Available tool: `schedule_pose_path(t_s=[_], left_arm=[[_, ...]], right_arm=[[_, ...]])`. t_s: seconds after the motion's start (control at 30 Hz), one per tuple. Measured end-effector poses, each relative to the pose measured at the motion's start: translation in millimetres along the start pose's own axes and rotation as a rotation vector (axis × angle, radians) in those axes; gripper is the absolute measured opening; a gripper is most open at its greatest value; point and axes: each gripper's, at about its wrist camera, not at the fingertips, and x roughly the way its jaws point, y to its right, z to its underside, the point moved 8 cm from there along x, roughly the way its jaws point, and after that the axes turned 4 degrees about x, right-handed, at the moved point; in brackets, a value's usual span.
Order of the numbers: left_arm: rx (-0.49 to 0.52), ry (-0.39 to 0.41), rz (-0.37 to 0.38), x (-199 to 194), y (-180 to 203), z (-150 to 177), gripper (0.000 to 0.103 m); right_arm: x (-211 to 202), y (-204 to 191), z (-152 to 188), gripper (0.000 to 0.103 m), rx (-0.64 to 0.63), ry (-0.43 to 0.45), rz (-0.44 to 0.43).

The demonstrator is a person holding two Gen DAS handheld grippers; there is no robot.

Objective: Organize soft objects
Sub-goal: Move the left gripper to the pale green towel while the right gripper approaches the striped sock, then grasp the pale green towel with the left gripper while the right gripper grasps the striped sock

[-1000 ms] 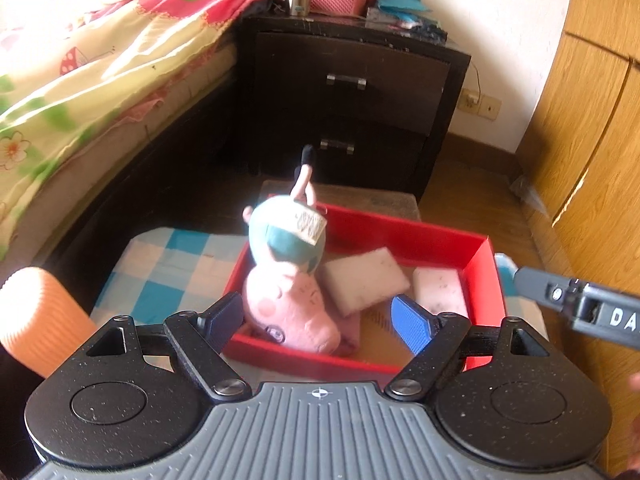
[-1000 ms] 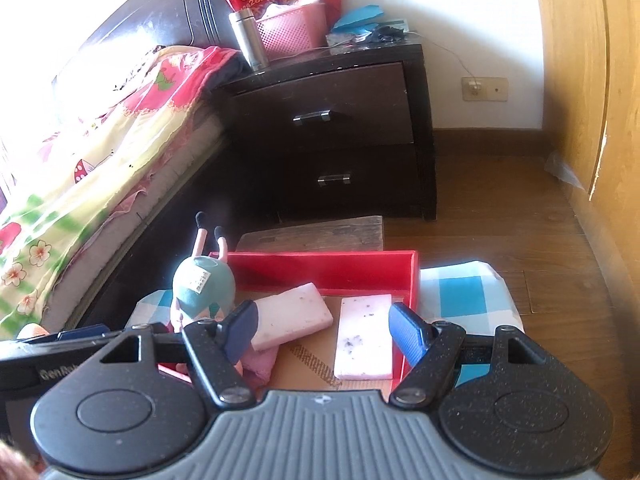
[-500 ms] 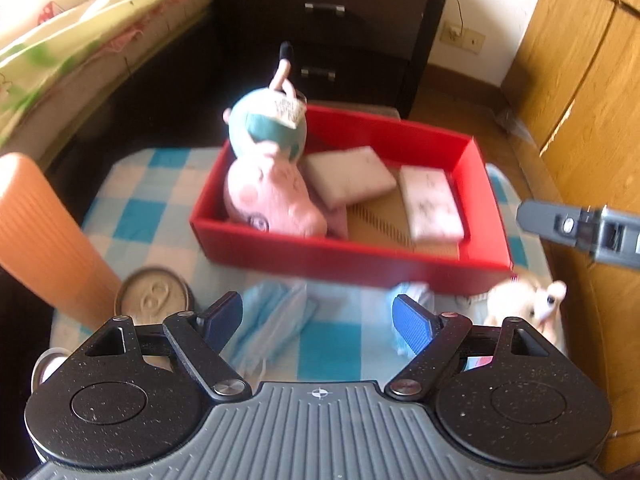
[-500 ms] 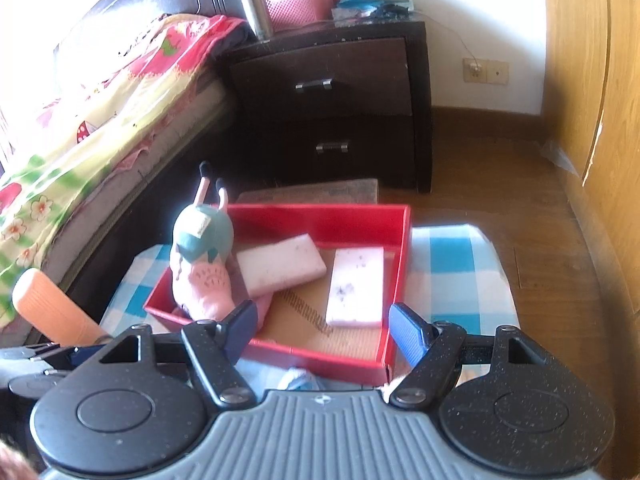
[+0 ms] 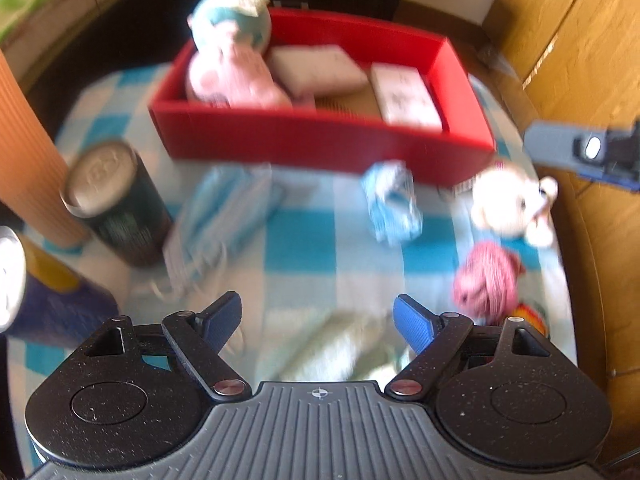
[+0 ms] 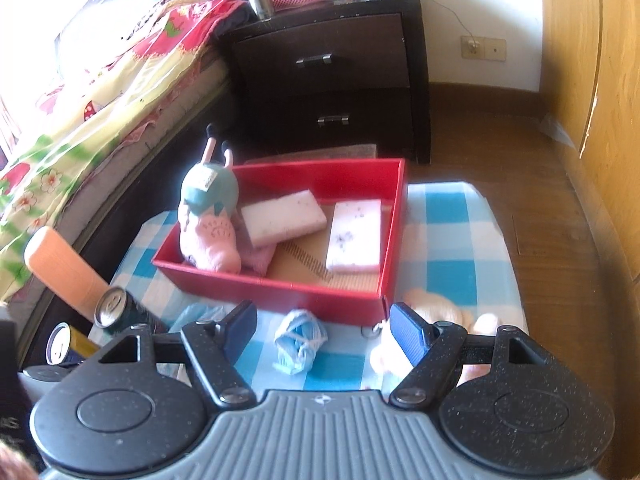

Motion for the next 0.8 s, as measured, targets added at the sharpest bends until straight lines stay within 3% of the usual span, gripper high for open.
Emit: schedule_pose_path(t_s=[0.37, 0.8], left_arm=[[-0.028, -0.091, 0.082, 25, 16, 33, 0.082], [0.120, -0.073, -0.025, 34, 27, 60, 0.089]], right_arm=[[-11, 0, 13, 0.052, -0.008, -0.010, -0.024], [-16, 16, 25, 0.052, 0.008, -0.043, -0.037]])
